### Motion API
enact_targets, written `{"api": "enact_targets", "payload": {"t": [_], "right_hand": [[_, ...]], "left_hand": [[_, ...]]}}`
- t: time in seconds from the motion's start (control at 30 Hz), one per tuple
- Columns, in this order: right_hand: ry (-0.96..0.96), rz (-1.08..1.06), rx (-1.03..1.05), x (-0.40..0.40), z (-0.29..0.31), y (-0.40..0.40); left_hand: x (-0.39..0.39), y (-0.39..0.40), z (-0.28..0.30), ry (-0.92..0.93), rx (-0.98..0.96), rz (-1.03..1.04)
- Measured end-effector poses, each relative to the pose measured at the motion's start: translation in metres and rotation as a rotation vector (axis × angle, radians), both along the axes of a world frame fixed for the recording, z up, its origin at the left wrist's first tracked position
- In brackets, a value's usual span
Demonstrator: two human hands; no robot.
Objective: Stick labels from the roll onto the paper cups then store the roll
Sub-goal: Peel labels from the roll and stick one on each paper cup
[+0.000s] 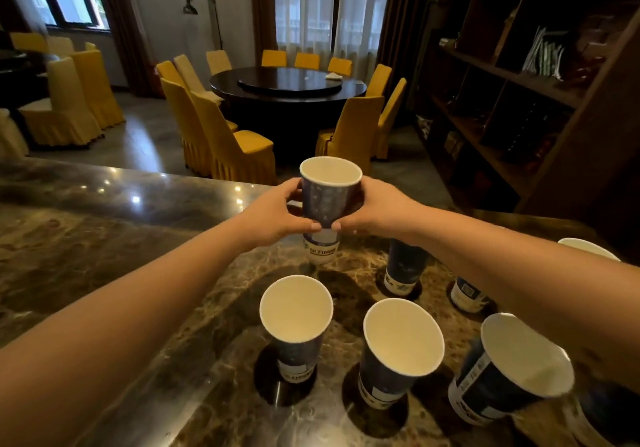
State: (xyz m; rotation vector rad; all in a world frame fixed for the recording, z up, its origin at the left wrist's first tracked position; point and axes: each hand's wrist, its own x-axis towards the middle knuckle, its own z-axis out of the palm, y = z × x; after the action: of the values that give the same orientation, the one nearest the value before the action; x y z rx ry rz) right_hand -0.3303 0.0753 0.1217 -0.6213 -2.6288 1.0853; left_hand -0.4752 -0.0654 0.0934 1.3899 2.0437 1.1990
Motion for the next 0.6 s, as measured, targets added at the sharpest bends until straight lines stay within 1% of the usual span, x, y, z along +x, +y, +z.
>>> {"api": "enact_targets", "payload": {"t": [0.1, 0.23, 0.33, 0.43, 0.6], "right_hand": [[-0.085, 0.038, -0.185, -0.014, -0.016, 0.004], [-0.217, 0.015, -0.404, -0.026, -0.034, 0.001], [-0.266, -0.033, -0.480, -0.028, -0.042, 0.001], [-0.258, -0.061, -0.538, -0.028, -0.048, 0.002], [-0.294, -0.061, -0.584, -0.027, -0.053, 0.002]], "left_hand": [[-0.010, 0.006, -0.022, 0.063, -0.085, 0.007], [-0.017, 0.013, -0.049, 0.044, -0.168, 0.027], [-0.018, 0.017, -0.065, 0.040, -0.191, 0.047], [-0.019, 0.019, -0.074, 0.034, -0.185, 0.058], [-0.024, 0.021, -0.083, 0.018, -0.201, 0.067]]}}
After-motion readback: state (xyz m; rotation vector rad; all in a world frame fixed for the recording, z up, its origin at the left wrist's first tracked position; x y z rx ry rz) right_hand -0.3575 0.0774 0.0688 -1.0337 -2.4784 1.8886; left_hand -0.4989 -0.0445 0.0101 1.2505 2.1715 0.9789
